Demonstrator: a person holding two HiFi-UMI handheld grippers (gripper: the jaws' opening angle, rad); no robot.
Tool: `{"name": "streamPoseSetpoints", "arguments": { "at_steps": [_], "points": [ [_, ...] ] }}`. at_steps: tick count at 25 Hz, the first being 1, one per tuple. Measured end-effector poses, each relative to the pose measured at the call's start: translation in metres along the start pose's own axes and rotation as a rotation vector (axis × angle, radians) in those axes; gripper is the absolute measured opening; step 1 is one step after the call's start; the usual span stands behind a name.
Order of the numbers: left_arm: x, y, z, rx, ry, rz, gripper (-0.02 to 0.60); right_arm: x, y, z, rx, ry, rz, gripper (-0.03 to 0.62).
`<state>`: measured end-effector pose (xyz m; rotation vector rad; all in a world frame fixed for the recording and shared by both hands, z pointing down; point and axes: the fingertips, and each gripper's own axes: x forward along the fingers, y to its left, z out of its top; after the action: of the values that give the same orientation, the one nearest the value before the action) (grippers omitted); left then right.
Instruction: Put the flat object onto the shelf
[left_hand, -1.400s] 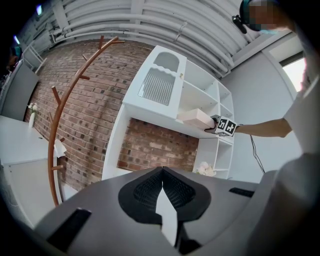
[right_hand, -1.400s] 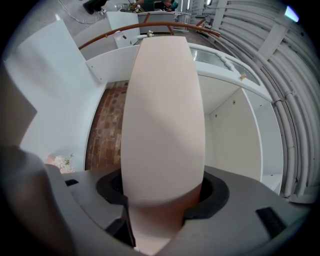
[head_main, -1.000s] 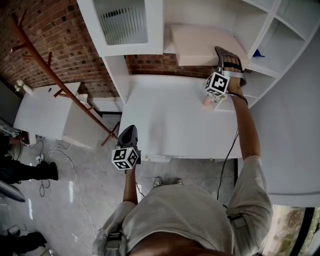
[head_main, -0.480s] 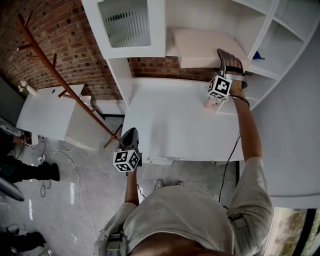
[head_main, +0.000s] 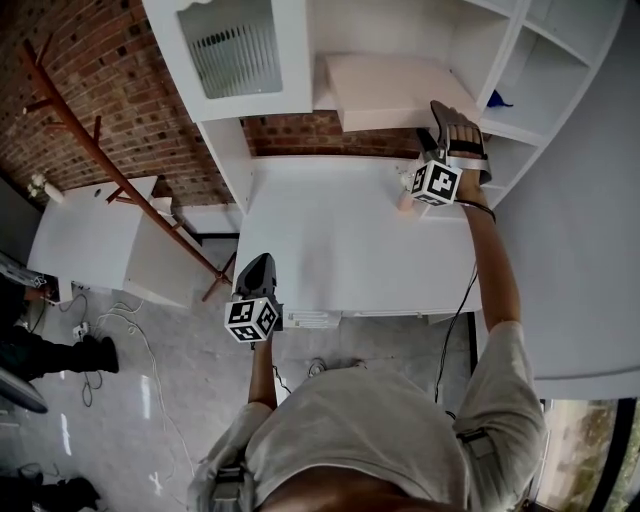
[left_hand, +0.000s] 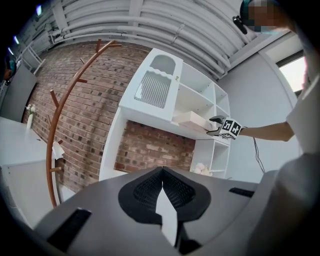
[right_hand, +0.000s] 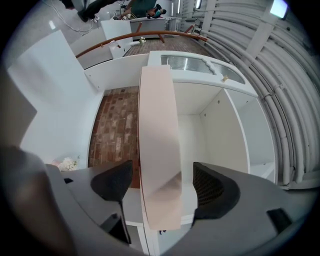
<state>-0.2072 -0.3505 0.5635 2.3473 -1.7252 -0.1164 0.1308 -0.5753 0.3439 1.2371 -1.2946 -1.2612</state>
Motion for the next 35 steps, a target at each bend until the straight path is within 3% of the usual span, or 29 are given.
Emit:
{"name": "streamPoseSetpoints", "arguments": {
  "at_steps": [5,11,14,19,21,24,28,35],
  "points": [
    [0.006,-0.018,-0.001,0.011,0.01,-0.043,0.015,-0.022,0.003,-0.011,0.052,0.003,0.012,0.364],
    [0.002,-0.028,-0.005,0.012,0.026,-0.057,0.015,-0.043,-0.001,-0.013,0.353,-0.042,0.032,0.363],
    [0.0,-0.03,-0.005,0.016,0.028,-0.059,0.015,-0.049,-0.005,-0.011,0.61,-0.091,0.046,0.362],
    [-0.007,-0.03,-0.005,0.021,0.033,-0.058,0.015,-0.058,-0.015,-0.019,1.16,-0.146,0.087,0.342],
    [-0.009,-0.03,-0.006,0.021,0.033,-0.057,0.015,-0.057,-0.013,-0.02,1.286,-0.156,0.108,0.31],
    [-0.012,-0.032,-0.006,0.02,0.031,-0.056,0.015,-0.057,-0.006,-0.019,1.348,-0.146,0.115,0.246],
    [-0.015,-0.029,-0.006,0.021,0.032,-0.05,0.015,-0.057,0.004,-0.016,1.363,-0.115,0.108,0.081],
    [-0.016,-0.022,-0.004,0.021,0.029,-0.033,0.015,-0.048,0.011,-0.003,1.371,-0.133,0.147,0.051]
  ]
}}
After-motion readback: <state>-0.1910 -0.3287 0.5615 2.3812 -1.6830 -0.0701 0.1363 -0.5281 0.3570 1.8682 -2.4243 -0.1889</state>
